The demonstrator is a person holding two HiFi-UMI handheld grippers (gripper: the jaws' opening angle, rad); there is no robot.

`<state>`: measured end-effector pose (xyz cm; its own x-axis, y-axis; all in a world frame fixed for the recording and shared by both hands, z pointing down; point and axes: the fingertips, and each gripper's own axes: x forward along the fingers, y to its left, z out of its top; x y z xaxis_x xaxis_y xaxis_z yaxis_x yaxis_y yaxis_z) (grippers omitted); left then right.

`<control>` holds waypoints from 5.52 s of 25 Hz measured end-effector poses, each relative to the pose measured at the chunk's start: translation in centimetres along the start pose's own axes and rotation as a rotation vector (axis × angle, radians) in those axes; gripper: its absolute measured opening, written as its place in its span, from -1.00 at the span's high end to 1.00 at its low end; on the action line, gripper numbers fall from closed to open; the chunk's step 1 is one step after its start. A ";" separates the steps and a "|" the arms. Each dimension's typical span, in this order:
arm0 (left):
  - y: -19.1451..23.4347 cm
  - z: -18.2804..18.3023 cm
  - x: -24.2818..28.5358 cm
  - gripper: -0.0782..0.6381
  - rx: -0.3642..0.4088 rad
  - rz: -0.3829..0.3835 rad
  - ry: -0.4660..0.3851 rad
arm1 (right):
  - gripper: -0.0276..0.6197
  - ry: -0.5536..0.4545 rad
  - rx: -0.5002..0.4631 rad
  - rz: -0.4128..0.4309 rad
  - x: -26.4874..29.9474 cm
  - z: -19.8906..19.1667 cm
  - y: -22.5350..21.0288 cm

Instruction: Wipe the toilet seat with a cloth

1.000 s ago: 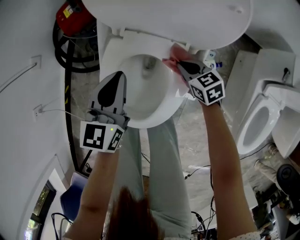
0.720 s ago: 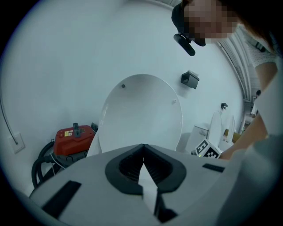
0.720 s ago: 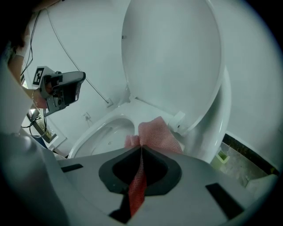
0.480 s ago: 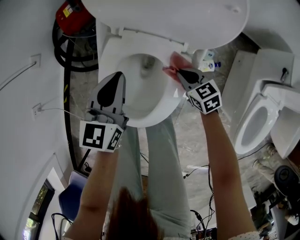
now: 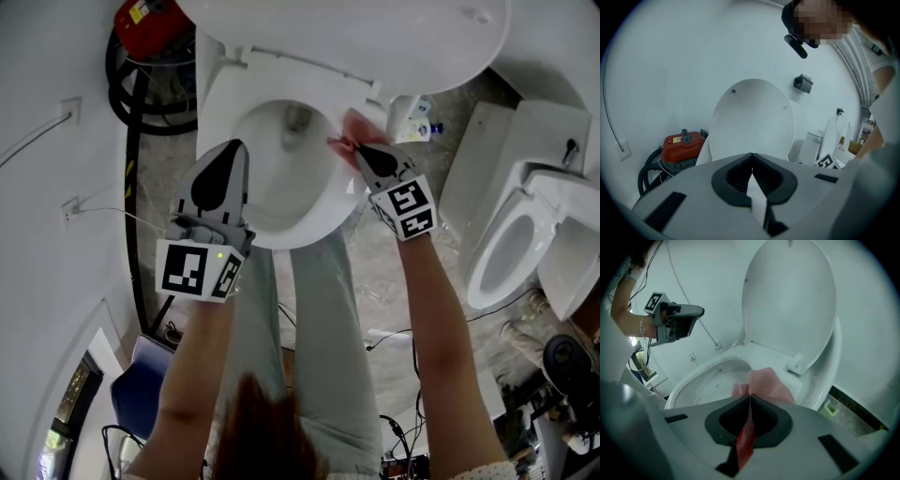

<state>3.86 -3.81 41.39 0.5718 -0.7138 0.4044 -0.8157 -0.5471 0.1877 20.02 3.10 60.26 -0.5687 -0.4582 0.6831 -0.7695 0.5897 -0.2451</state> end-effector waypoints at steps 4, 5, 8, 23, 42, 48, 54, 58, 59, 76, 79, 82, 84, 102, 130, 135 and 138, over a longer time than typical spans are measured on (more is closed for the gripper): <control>0.4 -0.2 -0.6 0.77 -0.009 0.016 -0.003 | 0.85 0.001 -0.007 -0.010 -0.2 -0.5 0.6; 0.4 -0.2 -0.7 0.77 -0.011 0.020 -0.004 | 0.85 0.001 -0.011 -0.011 -0.2 -0.7 0.8; 0.6 -0.5 -1.2 0.77 -0.015 0.026 -0.006 | 0.85 0.007 -0.018 -0.012 -0.3 -1.1 1.2; 0.8 -1.4 -2.9 0.77 -0.017 0.037 -0.001 | 0.85 0.021 -0.011 -0.008 -0.9 -2.6 3.6; 0.3 -1.5 -3.6 0.77 -0.002 0.043 -0.001 | 0.85 0.056 0.027 0.013 -1.6 -5.0 6.9; 0.2 -1.5 -3.9 0.77 -0.015 0.021 -0.007 | 0.85 0.050 0.031 -0.006 -1.6 -4.8 7.1; 0.5 -2.3 -5.1 0.77 -0.020 -0.015 -0.001 | 0.85 0.038 0.057 -0.070 -1.5 -4.9 7.0; 1.1 -2.8 -6.6 0.77 -0.020 -0.030 0.005 | 0.85 0.028 0.083 -0.126 -1.6 -5.2 7.0; 1.3 -2.9 -7.0 0.77 -0.018 -0.033 0.006 | 0.85 0.026 0.089 -0.138 -1.6 -5.2 7.0; 4.4 -3.8 -12.0 0.77 -0.012 -0.041 0.008 | 0.85 0.054 0.130 -0.183 -1.4 -7.0 12.2; 4.8 -4.0 -12.9 0.77 -0.016 -0.031 0.008 | 0.85 0.060 0.130 -0.182 -1.3 -7.3 13.1; 5.1 -4.4 -13.8 0.77 -0.021 -0.025 0.012 | 0.85 0.066 0.132 -0.177 -1.2 -7.6 14.1; 5.3 -4.6 -14.3 0.77 -0.024 -0.022 0.015 | 0.85 0.068 0.135 -0.175 -1.2 -7.7 14.6; 7.6 -5.3 -15.6 0.77 -0.057 0.005 0.007 | 0.85 0.120 0.115 -0.098 -0.1 -8.5 20.2; 10.2 -6.3 -17.4 0.77 -0.104 0.078 -0.004 | 0.85 0.179 -0.055 0.146 4.6 -6.8 28.6; 10.6 -6.4 -17.6 0.77 -0.110 0.090 -0.003 | 0.85 0.180 -0.068 0.157 5.0 -6.5 29.1; 10.9 -6.4 -17.6 0.77 -0.110 0.095 -0.001 | 0.85 0.183 -0.069 0.163 5.4 -6.3 29.3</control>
<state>-15.64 5.53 42.05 0.4919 -0.7603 0.4242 -0.8706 -0.4262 0.2458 -3.76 22.08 61.05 -0.6167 -0.2293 0.7530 -0.6468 0.6929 -0.3187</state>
